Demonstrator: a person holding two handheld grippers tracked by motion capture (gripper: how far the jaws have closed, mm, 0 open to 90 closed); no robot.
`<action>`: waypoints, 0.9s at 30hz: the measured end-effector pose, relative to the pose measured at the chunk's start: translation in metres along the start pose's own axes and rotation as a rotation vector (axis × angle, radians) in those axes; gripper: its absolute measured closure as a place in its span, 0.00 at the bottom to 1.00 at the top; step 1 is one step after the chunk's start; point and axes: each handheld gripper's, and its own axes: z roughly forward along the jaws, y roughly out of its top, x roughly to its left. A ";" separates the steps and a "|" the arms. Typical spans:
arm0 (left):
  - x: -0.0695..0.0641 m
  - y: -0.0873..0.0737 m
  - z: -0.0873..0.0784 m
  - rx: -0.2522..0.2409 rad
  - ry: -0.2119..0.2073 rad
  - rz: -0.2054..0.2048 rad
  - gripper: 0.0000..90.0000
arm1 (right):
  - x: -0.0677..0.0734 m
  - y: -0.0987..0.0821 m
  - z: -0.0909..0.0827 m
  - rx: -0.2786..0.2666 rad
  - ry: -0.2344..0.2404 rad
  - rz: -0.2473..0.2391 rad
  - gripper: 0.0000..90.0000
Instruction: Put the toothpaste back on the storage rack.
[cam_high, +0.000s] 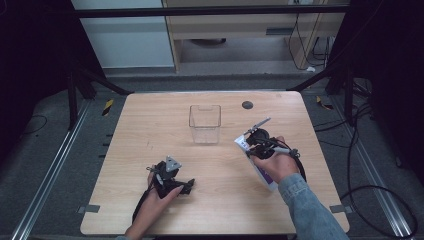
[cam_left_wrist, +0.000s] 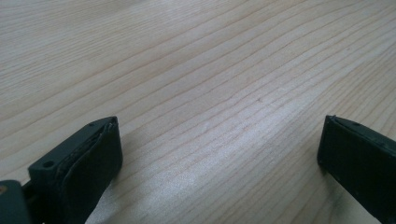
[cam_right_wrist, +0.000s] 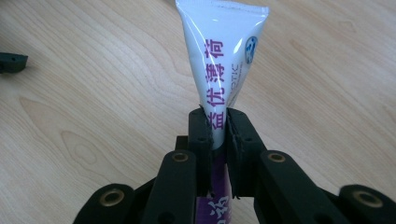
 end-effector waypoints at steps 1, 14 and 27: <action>0.000 0.000 0.000 0.000 0.000 0.000 0.00 | 0.000 0.001 -0.002 -0.004 -0.003 0.002 0.90; 0.000 0.000 0.000 0.000 0.001 0.000 0.00 | -0.003 0.008 -0.019 -0.062 -0.015 0.005 0.90; 0.000 0.000 0.000 0.000 0.000 0.000 0.00 | 0.001 0.010 -0.032 -0.189 -0.028 -0.005 0.91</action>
